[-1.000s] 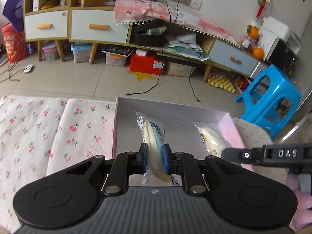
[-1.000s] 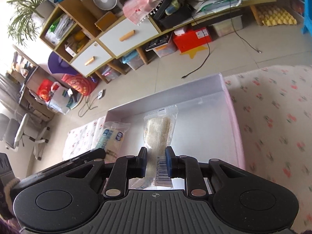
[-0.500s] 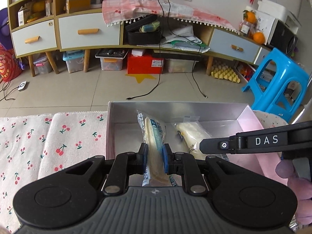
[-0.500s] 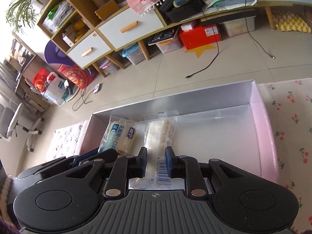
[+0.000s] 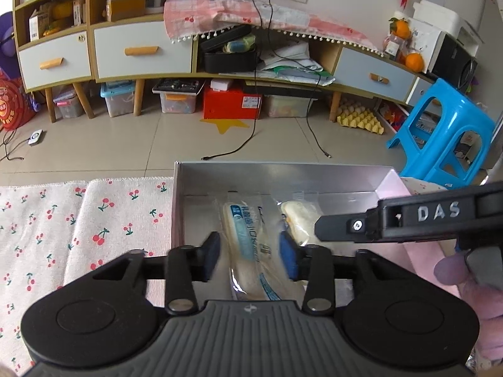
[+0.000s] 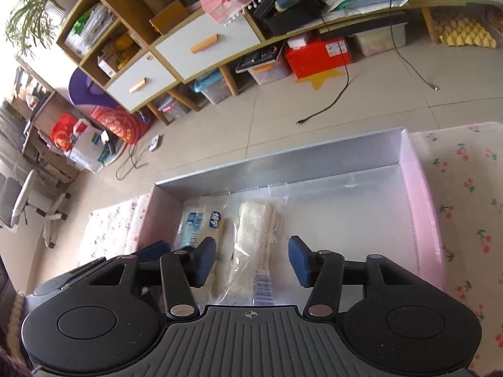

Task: Organize snacks
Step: 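Carry both bread packs into the pink box and open both tools, then move both tools back over the snack pile, then grasp the red snack with the left tool while the right tool grasps the green bag, then lower both snacks into the pink box and open both tools, then move both tools back over the remaining snacks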

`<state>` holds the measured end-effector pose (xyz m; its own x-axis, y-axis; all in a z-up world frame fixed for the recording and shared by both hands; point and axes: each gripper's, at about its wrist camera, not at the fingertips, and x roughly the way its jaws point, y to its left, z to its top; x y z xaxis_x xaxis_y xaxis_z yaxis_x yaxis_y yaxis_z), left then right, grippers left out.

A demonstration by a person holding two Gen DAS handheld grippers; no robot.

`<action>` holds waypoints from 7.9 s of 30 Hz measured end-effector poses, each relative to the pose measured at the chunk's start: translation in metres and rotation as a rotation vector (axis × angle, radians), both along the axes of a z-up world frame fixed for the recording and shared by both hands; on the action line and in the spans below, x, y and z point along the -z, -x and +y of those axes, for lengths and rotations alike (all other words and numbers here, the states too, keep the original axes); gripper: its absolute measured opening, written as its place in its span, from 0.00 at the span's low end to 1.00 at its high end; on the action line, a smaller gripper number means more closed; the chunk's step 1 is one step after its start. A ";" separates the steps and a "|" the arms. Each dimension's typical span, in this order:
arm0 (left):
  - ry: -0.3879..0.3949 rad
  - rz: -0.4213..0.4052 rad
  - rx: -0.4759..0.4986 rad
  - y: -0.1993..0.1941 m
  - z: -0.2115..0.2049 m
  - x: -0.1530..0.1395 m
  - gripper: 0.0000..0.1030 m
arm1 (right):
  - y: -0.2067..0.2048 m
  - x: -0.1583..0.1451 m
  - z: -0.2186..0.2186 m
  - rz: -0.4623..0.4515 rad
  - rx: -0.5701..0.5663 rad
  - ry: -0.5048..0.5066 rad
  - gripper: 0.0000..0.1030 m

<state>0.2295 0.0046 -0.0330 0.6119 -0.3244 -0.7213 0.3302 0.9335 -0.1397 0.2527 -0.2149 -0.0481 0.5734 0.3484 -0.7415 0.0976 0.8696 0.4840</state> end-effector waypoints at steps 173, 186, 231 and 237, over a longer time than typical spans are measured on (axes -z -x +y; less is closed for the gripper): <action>0.081 0.028 0.156 0.049 -0.064 -0.017 0.20 | 0.044 -0.052 -0.027 -0.031 -0.055 0.285 0.45; 0.015 0.042 0.165 0.021 -0.071 0.005 0.20 | -0.004 -0.021 -0.024 0.002 -0.072 0.354 0.45; 0.001 0.002 0.127 0.059 -0.058 -0.032 0.85 | 0.044 -0.069 -0.019 -0.041 -0.026 0.304 0.78; 0.003 0.007 0.097 0.083 -0.045 -0.042 0.97 | 0.078 -0.082 -0.009 -0.045 -0.034 0.284 0.84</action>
